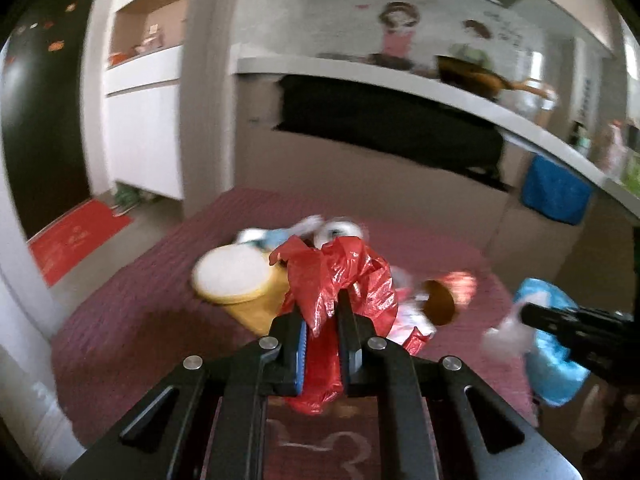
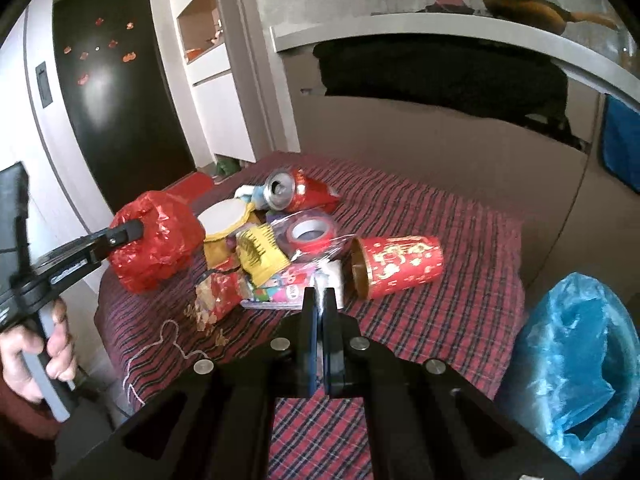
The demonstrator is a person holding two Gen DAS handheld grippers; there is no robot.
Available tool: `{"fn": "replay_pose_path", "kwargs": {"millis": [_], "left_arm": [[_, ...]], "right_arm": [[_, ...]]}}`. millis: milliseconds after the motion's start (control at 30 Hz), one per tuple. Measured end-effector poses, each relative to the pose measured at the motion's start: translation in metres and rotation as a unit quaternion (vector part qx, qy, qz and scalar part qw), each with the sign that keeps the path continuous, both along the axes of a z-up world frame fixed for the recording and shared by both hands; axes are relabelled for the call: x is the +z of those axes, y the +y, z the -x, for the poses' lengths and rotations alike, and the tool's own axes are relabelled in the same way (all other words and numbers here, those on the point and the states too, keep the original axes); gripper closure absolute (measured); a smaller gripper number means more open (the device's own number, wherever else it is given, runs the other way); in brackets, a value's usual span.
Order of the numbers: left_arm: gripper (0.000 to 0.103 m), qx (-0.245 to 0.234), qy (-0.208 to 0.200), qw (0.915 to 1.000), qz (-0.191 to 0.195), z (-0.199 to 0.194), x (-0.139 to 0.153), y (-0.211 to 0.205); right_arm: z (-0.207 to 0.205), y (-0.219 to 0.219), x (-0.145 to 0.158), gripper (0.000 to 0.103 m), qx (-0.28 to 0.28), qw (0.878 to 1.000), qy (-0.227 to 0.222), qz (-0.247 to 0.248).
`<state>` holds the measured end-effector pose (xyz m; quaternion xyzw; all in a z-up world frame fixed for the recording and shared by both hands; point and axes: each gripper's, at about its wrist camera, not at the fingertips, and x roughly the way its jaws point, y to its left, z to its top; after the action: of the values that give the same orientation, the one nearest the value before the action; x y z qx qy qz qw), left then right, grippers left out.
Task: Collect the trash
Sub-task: 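Carry the red bag over the blue bin and open the left tool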
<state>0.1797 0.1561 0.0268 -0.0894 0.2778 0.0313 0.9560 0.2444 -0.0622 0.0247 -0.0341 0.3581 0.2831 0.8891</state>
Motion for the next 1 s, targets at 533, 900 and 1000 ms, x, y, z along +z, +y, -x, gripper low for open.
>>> {"fn": "replay_pose_path", "kwargs": {"millis": [533, 900, 1000], "left_arm": [[0.090, -0.147, -0.034, 0.9885, -0.003, -0.032, 0.024, -0.175], [0.090, -0.223, -0.047, 0.9736, -0.007, -0.068, 0.027, -0.279], [0.090, -0.236, -0.042, 0.9709, -0.006, -0.079, 0.024, -0.299]], "right_arm": [[0.016, -0.119, 0.050, 0.101, -0.092, 0.993, -0.075, 0.009], [0.009, -0.214, 0.050, 0.101, -0.178, 0.981, -0.080, 0.019], [0.003, -0.228, 0.043, 0.101, -0.198, 0.976, -0.079, 0.030]]}}
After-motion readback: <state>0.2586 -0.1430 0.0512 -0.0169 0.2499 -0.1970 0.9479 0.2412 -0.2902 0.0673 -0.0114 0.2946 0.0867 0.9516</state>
